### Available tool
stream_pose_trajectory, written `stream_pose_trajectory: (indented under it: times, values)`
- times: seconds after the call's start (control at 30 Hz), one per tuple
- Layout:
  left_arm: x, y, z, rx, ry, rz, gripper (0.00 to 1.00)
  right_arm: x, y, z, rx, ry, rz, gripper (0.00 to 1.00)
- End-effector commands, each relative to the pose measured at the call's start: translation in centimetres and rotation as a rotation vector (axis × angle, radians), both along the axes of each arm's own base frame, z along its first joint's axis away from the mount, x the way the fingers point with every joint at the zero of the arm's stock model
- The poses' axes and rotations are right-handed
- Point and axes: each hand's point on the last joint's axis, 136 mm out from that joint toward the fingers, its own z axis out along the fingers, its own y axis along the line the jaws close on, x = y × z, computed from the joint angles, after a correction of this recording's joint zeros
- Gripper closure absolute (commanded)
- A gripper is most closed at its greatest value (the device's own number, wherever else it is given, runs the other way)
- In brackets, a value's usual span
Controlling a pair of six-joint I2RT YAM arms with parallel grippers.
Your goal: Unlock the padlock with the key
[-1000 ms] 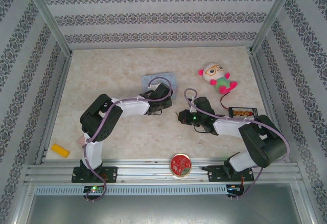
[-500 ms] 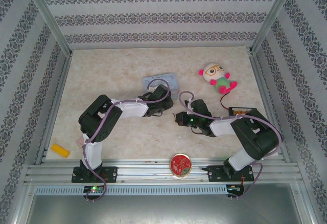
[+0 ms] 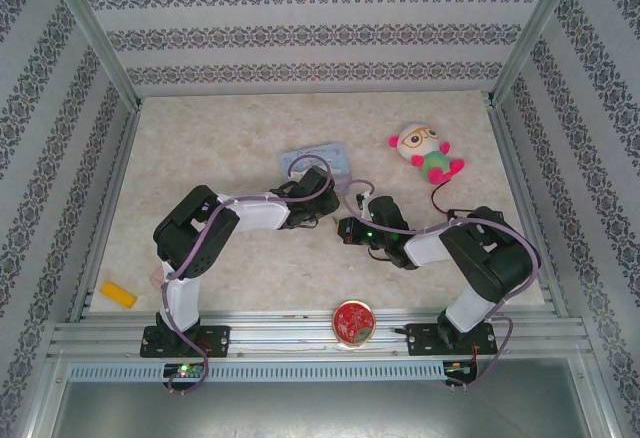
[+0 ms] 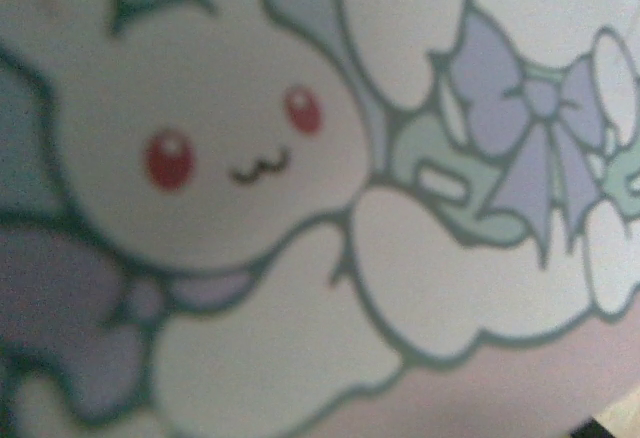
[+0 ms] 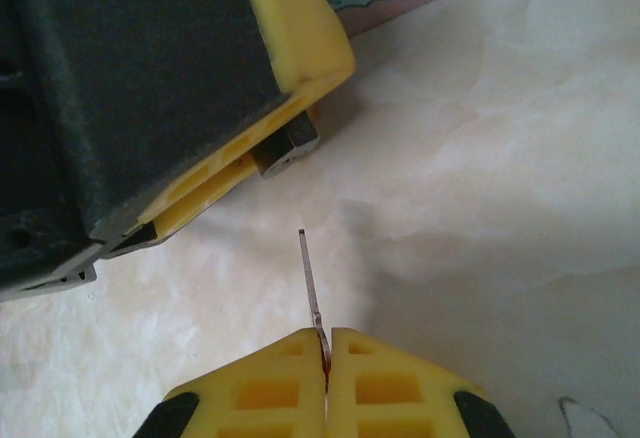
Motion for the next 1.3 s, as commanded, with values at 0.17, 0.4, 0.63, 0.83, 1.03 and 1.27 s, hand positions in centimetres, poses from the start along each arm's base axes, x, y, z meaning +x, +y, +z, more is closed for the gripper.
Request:
stream_pose_trajectory:
  times: [0.17,0.4,0.63,0.83,1.03,1.27]
  values:
    - [-0.6,-0.9,1.1,-0.058,-0.004,-0.009,0.99,1.1,0.3,0.1,0.012,-0.038,-0.033,1.0]
    - [-0.5,-0.8,1.0,-0.06,0.001,-0.004,0.99,1.5,0.4,0.2,0.023,-0.054,-0.046,1.0]
    - [-0.5,-1.0,0.9,-0.071,0.012,-0.004,0.99,1.6,0.6,0.1,0.033,-0.057,-0.038,1.0]
    - [-0.6,-0.9,0.6,-0.08,0.021,0.001,0.99,1.7,0.7,0.1,0.038,-0.065,-0.041,1.0]
    - [-0.6,-0.9,0.6,-0.083,0.026,0.0,0.99,1.7,0.5,0.2,0.037,-0.069,-0.047,1.0]
    - [-0.7,-0.9,0.5,-0.084,0.03,0.0,0.99,1.8,0.5,0.4,0.042,-0.073,-0.053,1.0]
